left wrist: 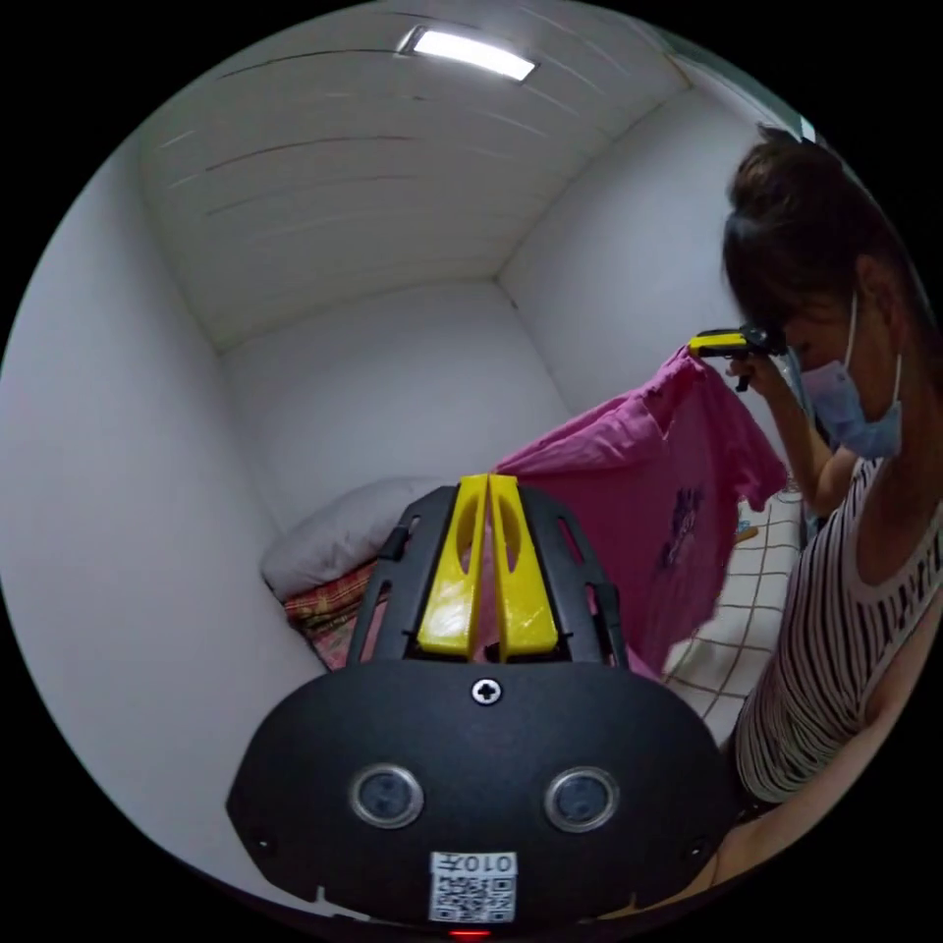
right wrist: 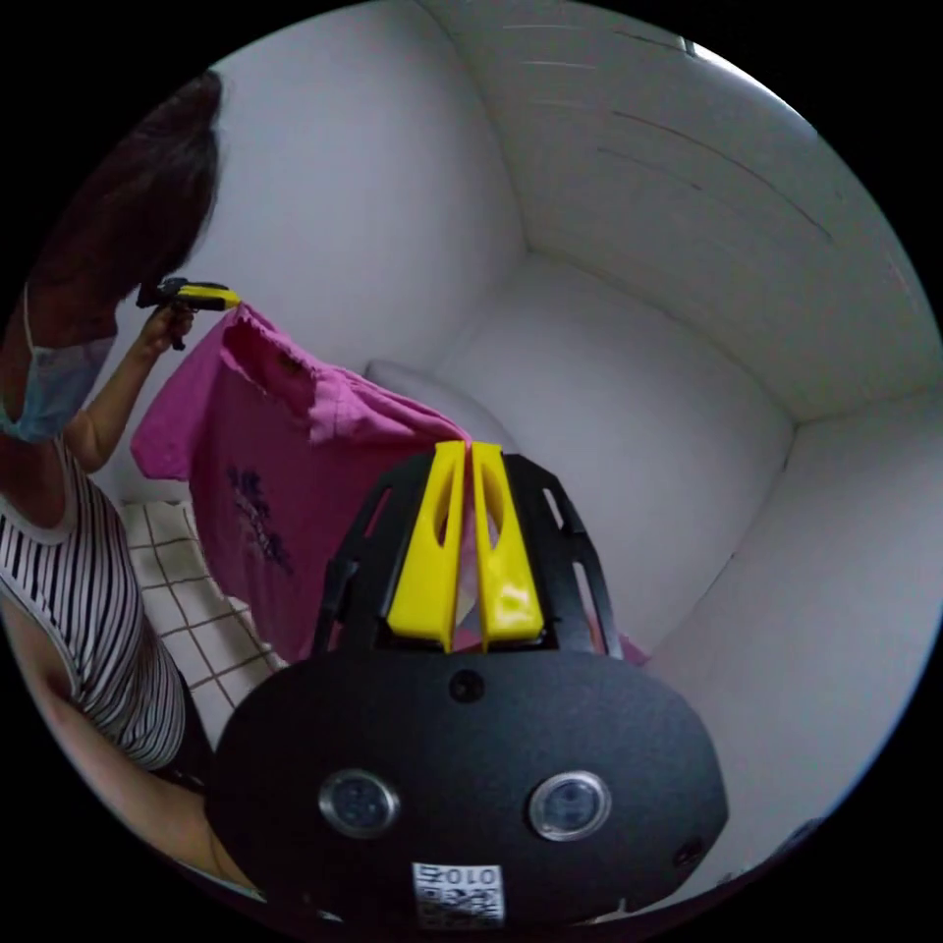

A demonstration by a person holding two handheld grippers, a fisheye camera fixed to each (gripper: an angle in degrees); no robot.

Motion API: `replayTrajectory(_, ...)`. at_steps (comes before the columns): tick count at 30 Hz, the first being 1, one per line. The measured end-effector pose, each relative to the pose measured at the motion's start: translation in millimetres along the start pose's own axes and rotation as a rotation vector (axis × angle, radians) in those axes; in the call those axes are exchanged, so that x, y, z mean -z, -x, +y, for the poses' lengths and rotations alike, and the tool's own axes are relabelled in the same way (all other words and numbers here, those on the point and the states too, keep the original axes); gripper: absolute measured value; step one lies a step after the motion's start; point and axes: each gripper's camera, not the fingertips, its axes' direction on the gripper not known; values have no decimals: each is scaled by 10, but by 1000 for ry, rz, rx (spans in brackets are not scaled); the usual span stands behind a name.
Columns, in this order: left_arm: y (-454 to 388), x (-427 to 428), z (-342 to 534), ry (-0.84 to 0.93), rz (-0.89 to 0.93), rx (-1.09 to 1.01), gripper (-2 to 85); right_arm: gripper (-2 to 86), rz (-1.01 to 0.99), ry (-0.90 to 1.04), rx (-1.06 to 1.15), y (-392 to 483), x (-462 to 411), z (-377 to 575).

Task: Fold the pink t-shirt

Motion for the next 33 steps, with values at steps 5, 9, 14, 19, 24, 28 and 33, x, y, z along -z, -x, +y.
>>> replayTrajectory(5,76,-199,-198,66,-18,-32,-4,35,36,41,35,-98,95,-114)
replayTrajectory(9,150,-486,-92,107,38,20,-4,35,-42,87,-11,-285,-114,-48)
replayTrajectory(14,244,-1206,219,229,127,105,-4,34,-159,180,-75,-496,-660,138)
replayTrajectory(19,228,-2082,743,374,179,177,-4,34,-248,285,-137,-556,-1459,506)
replayTrajectory(24,-21,-2963,1336,551,197,175,-4,34,-252,489,-135,-438,-2306,815)
replayTrajectory(28,-232,-3516,1835,653,245,209,-4,34,-276,647,-145,-303,-2893,1001)
replayTrajectory(33,-191,-3790,2147,689,283,256,-4,34,-306,696,-161,-304,-3266,962)
